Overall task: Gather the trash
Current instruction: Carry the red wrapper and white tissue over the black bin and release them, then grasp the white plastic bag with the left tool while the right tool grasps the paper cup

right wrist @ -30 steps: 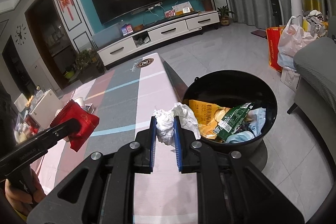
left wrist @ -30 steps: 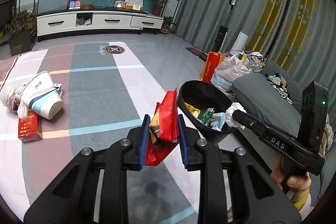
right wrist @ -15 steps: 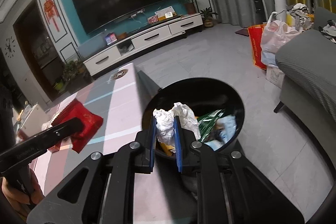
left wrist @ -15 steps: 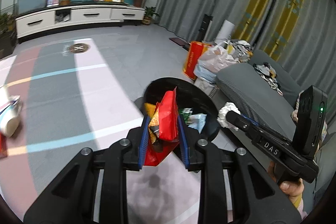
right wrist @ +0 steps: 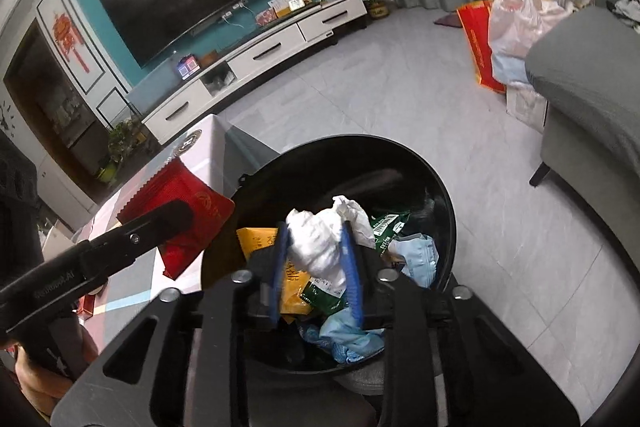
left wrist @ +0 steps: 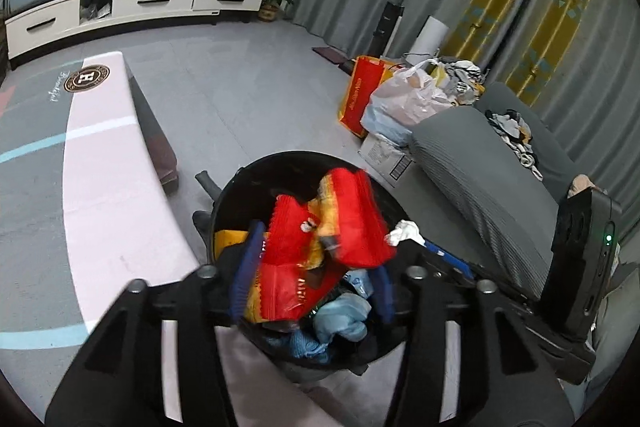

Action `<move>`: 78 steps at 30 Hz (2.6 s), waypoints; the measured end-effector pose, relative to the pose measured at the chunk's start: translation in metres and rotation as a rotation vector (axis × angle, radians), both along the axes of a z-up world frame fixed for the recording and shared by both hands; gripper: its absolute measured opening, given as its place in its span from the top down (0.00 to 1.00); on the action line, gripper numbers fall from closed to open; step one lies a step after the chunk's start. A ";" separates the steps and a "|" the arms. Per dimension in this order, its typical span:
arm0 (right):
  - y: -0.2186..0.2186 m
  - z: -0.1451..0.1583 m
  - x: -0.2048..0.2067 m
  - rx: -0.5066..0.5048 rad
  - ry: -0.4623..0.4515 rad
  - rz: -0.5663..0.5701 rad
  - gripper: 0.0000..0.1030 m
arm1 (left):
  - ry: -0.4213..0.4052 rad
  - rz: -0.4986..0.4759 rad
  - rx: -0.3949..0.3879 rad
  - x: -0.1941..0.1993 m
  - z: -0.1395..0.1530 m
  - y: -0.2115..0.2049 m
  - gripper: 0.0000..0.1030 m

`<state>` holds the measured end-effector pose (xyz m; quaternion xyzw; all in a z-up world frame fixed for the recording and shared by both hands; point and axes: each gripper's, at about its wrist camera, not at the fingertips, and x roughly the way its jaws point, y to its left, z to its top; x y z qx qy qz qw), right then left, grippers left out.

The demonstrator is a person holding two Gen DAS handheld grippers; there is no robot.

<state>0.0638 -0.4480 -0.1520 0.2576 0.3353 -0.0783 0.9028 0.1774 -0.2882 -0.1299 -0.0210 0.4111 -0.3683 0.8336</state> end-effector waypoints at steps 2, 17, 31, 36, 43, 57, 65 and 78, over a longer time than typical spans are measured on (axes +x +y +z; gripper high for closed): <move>-0.002 -0.002 0.001 0.018 0.003 0.006 0.61 | 0.015 0.001 -0.013 0.002 -0.002 0.000 0.39; 0.025 0.014 -0.029 0.029 -0.020 0.066 0.51 | -0.029 0.121 -0.038 -0.035 0.013 0.076 0.15; 0.139 0.038 -0.022 -0.041 -0.019 0.306 0.32 | -0.093 0.320 0.035 -0.054 0.030 0.228 0.11; 0.201 0.045 -0.008 -0.133 -0.005 0.414 0.25 | -0.088 0.441 -0.007 -0.039 0.038 0.298 0.09; 0.281 0.047 0.036 -0.148 0.001 0.514 0.16 | -0.012 0.685 -0.038 -0.022 0.033 0.403 0.05; 0.397 0.037 0.130 -0.342 0.016 0.746 0.14 | 0.157 0.808 -0.169 -0.008 -0.001 0.478 0.05; 0.421 0.020 0.171 -0.419 0.059 0.797 0.13 | 0.105 0.839 -0.124 0.036 0.003 0.467 0.05; 0.446 -0.005 0.199 -0.464 0.110 0.853 0.13 | 0.165 0.803 -0.156 0.094 -0.031 0.453 0.05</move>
